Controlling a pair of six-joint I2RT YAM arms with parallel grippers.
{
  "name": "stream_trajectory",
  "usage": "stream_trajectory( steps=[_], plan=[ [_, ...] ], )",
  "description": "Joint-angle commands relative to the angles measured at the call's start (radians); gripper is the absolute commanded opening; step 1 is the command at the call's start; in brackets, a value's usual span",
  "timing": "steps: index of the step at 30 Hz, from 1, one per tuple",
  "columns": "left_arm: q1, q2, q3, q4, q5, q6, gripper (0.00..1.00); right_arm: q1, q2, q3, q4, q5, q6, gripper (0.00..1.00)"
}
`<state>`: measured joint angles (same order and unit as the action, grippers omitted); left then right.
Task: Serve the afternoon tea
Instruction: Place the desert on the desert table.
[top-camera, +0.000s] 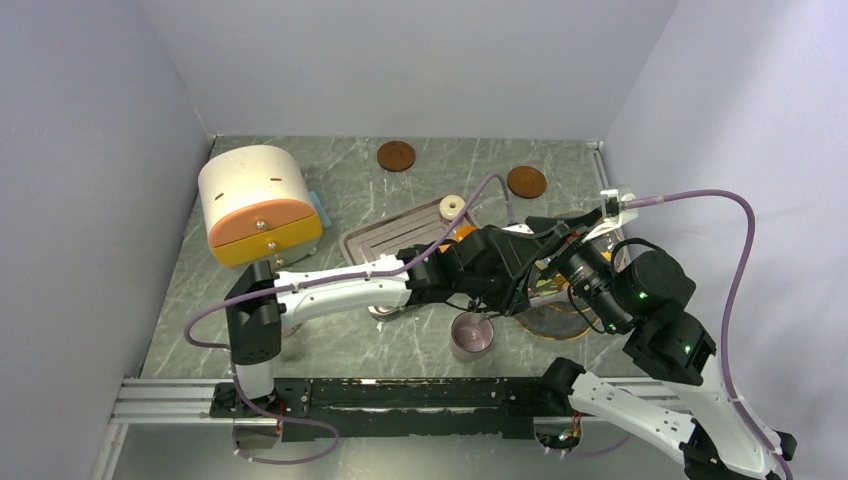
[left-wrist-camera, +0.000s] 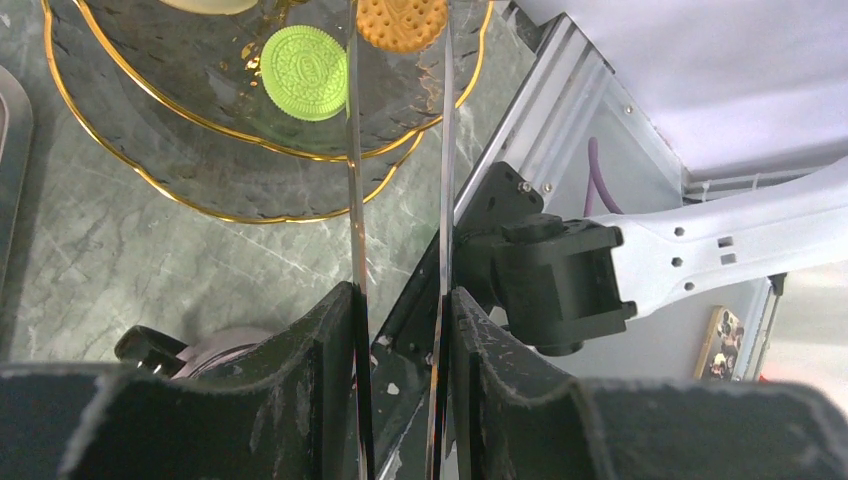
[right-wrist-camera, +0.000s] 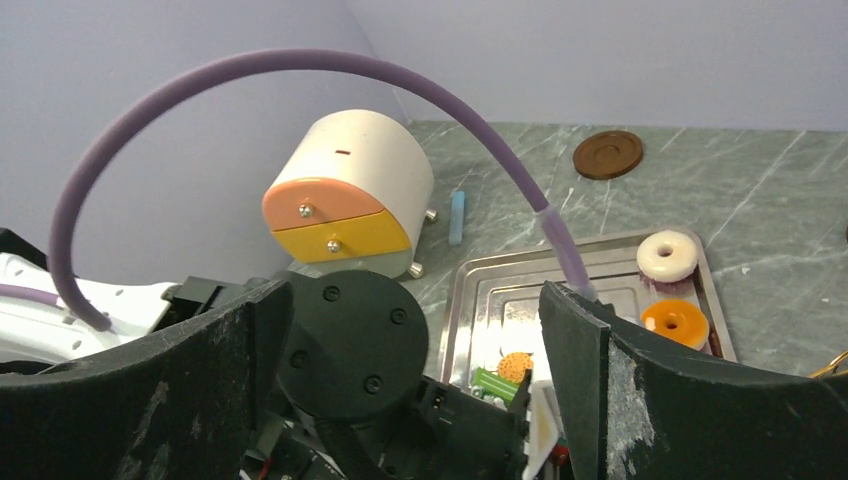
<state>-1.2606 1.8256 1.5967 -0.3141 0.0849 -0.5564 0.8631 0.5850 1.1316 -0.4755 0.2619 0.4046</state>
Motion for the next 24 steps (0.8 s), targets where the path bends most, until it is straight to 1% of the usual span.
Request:
stream_trajectory(
  steps=[1, 10, 13, 18, 24],
  plan=[
    [-0.009, 0.024, 0.046, 0.086, 0.006, 0.009, 0.37, -0.001, 0.001, 0.019, 0.023, -0.007, -0.001, 0.98],
    [-0.016, 0.064, 0.062, 0.123, -0.005, 0.001, 0.37, 0.0, -0.008, 0.01, 0.025, -0.001, -0.003, 0.98],
    [-0.02, 0.075, 0.081, 0.098, -0.015, 0.005, 0.37, -0.001, -0.008, 0.013, 0.025, 0.0, -0.007, 0.98],
    [-0.025, 0.069, 0.068, 0.084, -0.032, 0.006, 0.45, -0.001, -0.017, 0.003, 0.03, 0.005, -0.01, 0.98],
    [-0.025, 0.056, 0.057, 0.062, -0.05, 0.009, 0.48, -0.001, -0.022, -0.016, 0.025, 0.01, -0.017, 0.98]
  ],
)
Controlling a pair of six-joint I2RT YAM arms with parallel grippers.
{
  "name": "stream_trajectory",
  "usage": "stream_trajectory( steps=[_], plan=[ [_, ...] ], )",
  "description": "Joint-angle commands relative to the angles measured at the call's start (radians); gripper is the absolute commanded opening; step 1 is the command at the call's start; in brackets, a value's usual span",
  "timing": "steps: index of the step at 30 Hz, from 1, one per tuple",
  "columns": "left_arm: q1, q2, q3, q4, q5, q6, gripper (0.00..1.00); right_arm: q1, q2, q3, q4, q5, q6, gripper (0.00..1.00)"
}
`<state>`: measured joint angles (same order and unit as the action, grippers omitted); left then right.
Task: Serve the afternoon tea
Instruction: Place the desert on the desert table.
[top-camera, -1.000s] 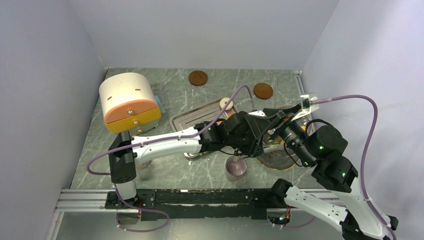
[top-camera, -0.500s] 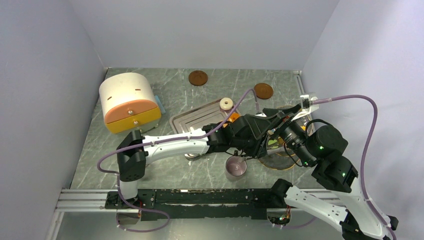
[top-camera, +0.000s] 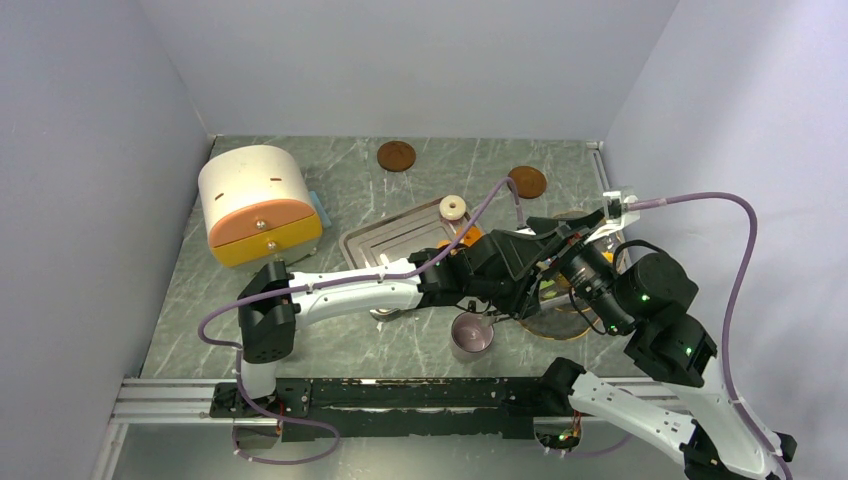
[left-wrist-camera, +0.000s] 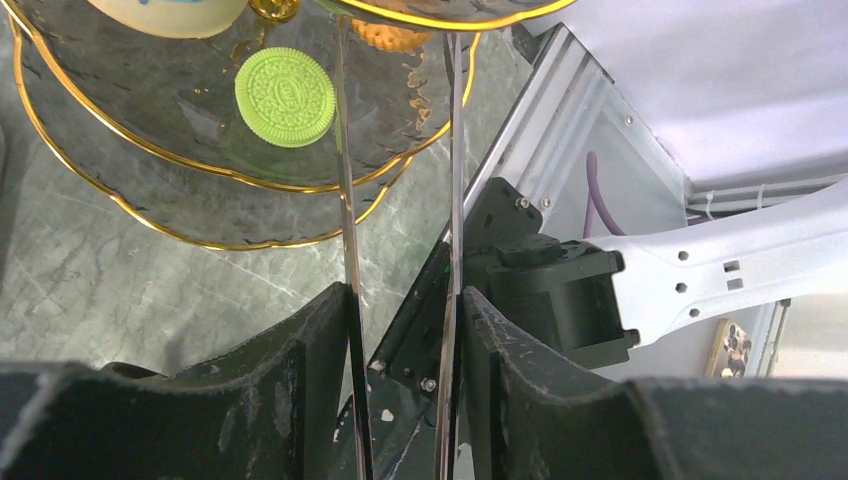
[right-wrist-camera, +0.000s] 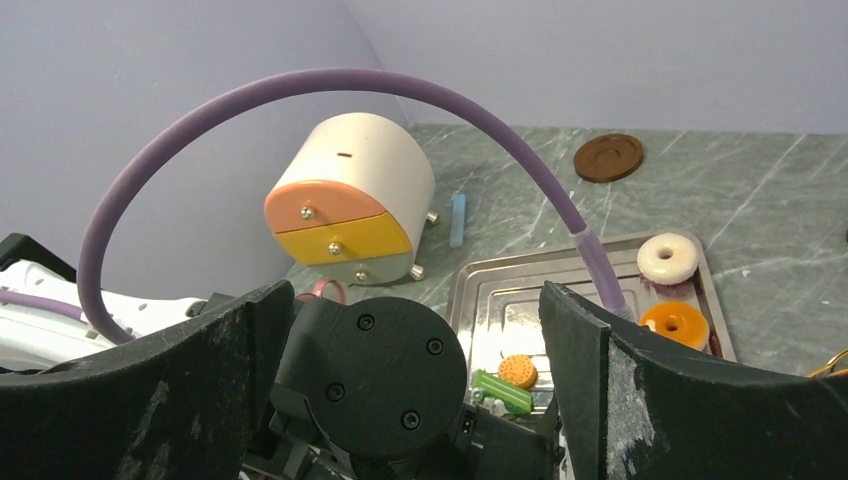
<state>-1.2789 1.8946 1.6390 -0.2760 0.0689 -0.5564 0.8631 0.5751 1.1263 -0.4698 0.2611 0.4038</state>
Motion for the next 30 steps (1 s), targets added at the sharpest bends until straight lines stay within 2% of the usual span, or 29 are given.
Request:
stream_trajectory(
  steps=[1, 12, 25, 30],
  plan=[
    [-0.007, -0.014, 0.016, 0.016, -0.039, 0.008, 0.48, 0.0, -0.011, -0.007, 0.012, 0.014, -0.018, 0.98],
    [-0.007, -0.012, 0.06, -0.052, -0.063, 0.03, 0.54, 0.0, -0.034, 0.01, -0.005, 0.046, -0.007, 0.98],
    [-0.007, -0.114, -0.014, -0.051, -0.067, 0.024, 0.47, 0.0, -0.017, 0.032, -0.012, 0.024, -0.005, 0.98],
    [-0.007, -0.164, -0.047, -0.074, -0.119, 0.027, 0.46, 0.0, -0.008, 0.037, -0.026, 0.024, -0.002, 0.98]
  ],
)
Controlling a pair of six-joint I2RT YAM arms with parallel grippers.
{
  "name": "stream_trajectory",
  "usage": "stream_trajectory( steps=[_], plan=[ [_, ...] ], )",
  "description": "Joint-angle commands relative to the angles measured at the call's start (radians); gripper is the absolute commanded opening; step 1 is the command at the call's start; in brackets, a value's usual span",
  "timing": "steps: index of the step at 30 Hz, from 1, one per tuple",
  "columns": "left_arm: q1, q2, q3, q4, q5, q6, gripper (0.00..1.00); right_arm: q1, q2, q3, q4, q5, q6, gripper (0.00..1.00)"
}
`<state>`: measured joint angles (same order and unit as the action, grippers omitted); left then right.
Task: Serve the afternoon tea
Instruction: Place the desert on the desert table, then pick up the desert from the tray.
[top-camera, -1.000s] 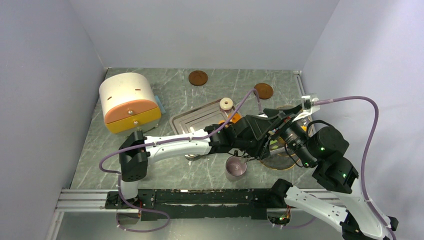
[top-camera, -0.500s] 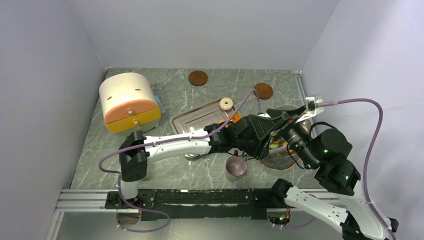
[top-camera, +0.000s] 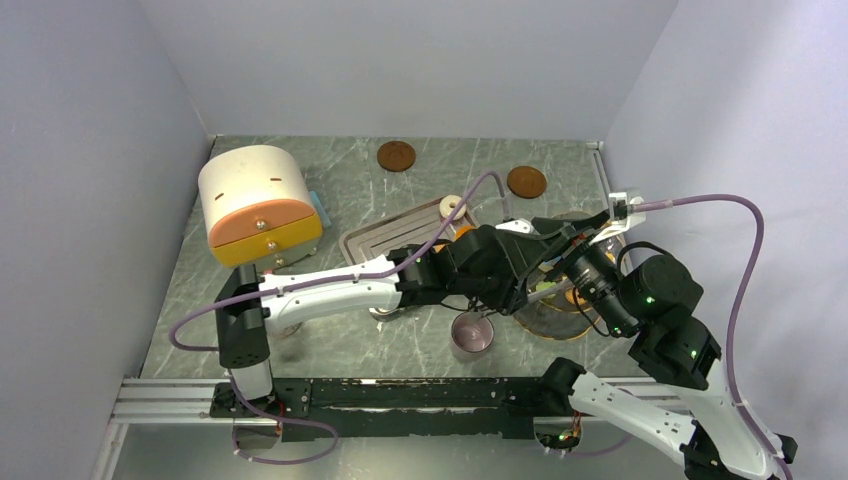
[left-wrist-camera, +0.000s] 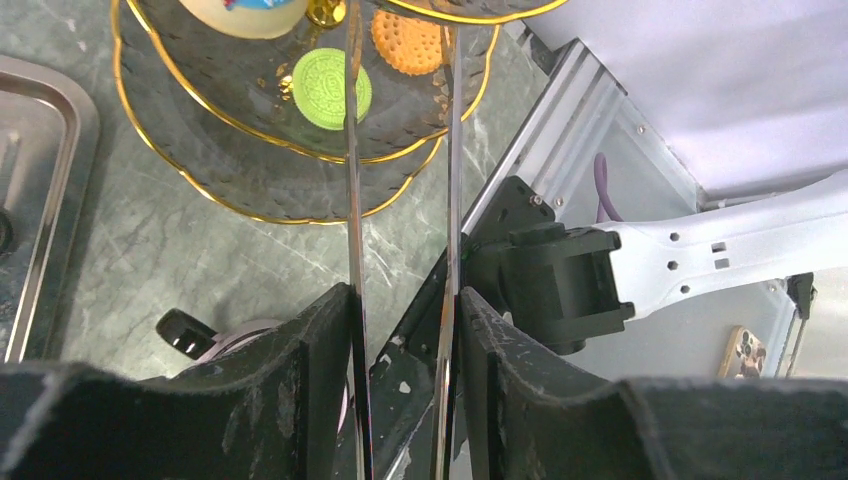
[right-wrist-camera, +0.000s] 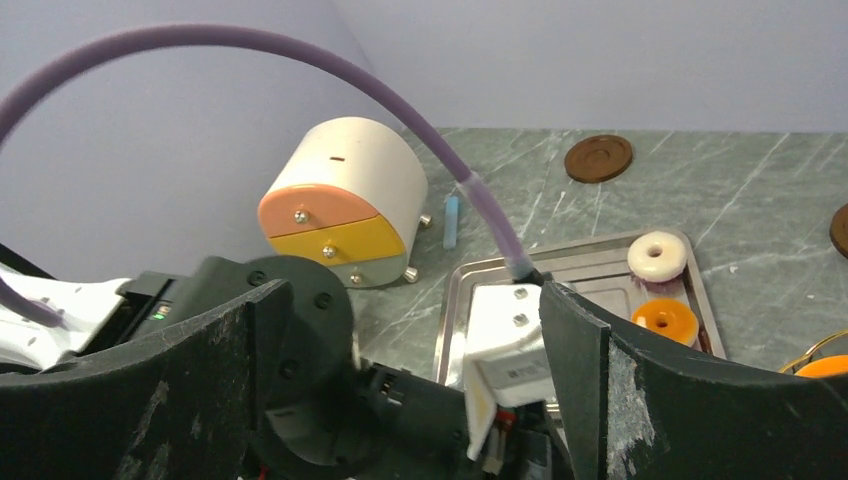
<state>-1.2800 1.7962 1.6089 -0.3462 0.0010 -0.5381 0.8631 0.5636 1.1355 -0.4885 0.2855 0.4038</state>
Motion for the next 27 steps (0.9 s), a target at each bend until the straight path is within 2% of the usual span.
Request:
stream_trajectory(
  steps=[1, 16, 27],
  plan=[
    [-0.005, -0.072, -0.023, -0.014, -0.063, 0.01, 0.46, -0.001, 0.005, 0.031, -0.01, 0.001, 0.0, 0.98],
    [-0.005, -0.246, -0.211, -0.103, -0.235, -0.025, 0.45, 0.0, 0.026, 0.058, -0.035, 0.026, -0.012, 0.97],
    [0.038, -0.315, -0.229, -0.237, -0.389, -0.027, 0.46, -0.001, 0.017, 0.029, -0.01, 0.003, 0.005, 0.97]
  ],
)
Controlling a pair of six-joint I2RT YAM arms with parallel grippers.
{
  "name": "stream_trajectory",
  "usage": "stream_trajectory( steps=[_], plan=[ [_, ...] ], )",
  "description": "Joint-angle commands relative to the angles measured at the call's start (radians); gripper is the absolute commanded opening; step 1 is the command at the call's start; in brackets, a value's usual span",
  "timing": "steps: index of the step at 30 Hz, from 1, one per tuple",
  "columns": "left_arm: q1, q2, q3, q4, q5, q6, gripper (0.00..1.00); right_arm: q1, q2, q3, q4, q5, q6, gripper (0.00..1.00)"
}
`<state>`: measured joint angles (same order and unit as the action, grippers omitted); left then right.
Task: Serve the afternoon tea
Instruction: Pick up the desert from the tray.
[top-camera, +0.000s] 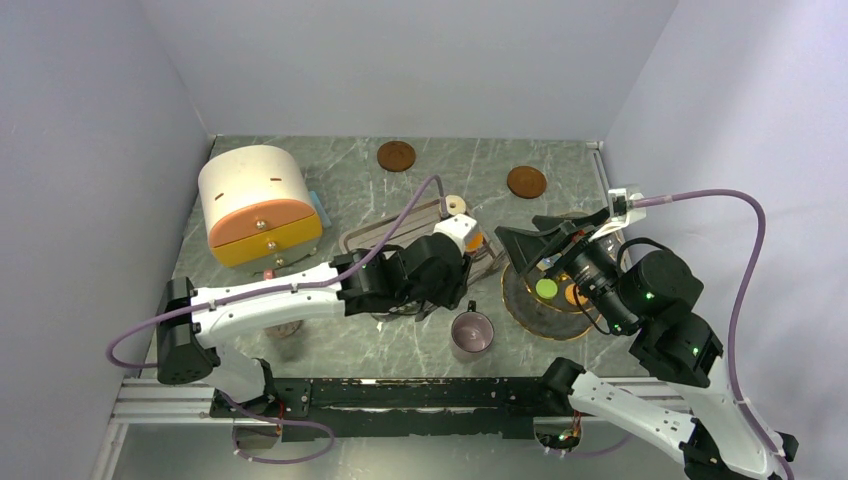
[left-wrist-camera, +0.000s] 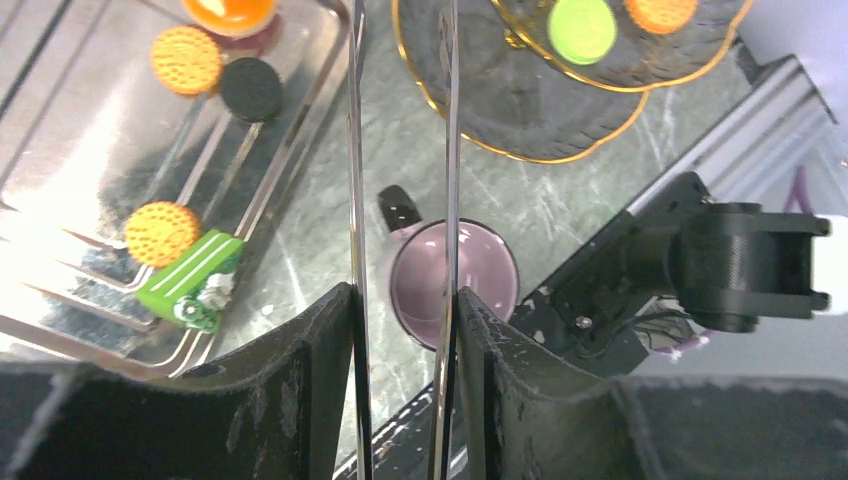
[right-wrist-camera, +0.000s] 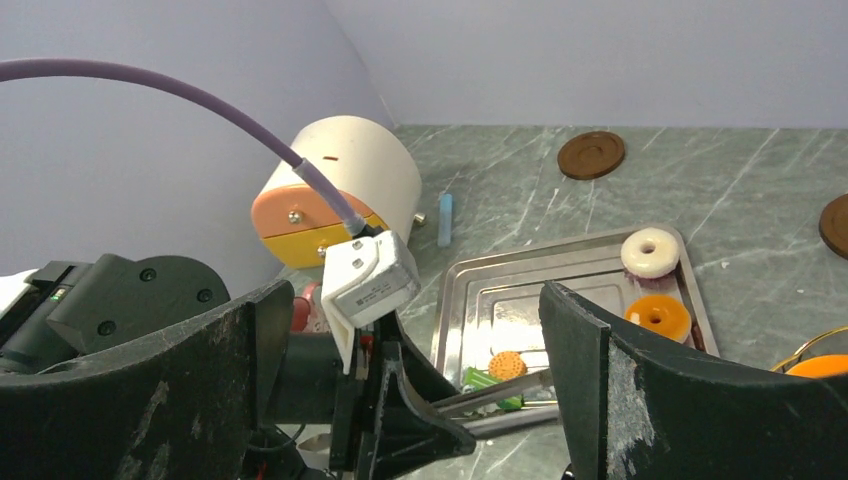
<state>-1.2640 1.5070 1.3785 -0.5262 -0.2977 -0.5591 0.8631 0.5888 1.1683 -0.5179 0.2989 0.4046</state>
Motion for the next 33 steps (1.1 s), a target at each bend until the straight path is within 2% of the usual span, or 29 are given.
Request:
stream_trajectory(
  steps=[1, 5, 12, 14, 22, 33],
  plan=[
    [0.031, -0.027, -0.003, -0.063, -0.099, -0.006, 0.46, 0.0, -0.008, -0.007, 0.021, -0.011, 0.005, 0.97],
    [0.105, -0.017, -0.029, -0.07, -0.08, 0.005, 0.46, -0.001, -0.01, -0.018, 0.024, -0.015, 0.008, 0.97],
    [0.222, 0.035, -0.048, 0.01, -0.003, 0.066, 0.49, 0.0, -0.016, -0.024, 0.029, -0.018, -0.003, 0.97],
    [0.228, 0.066, -0.02, 0.017, 0.0, 0.09, 0.52, 0.0, -0.018, -0.031, 0.034, -0.018, -0.004, 0.97],
    [0.258, 0.183, 0.04, 0.035, 0.03, 0.139, 0.52, 0.0, -0.014, -0.03, 0.033, -0.021, -0.011, 0.98],
    [0.259, 0.254, 0.061, 0.072, 0.069, 0.185, 0.55, 0.0, -0.005, -0.036, 0.046, -0.015, -0.016, 0.98]
  ],
)
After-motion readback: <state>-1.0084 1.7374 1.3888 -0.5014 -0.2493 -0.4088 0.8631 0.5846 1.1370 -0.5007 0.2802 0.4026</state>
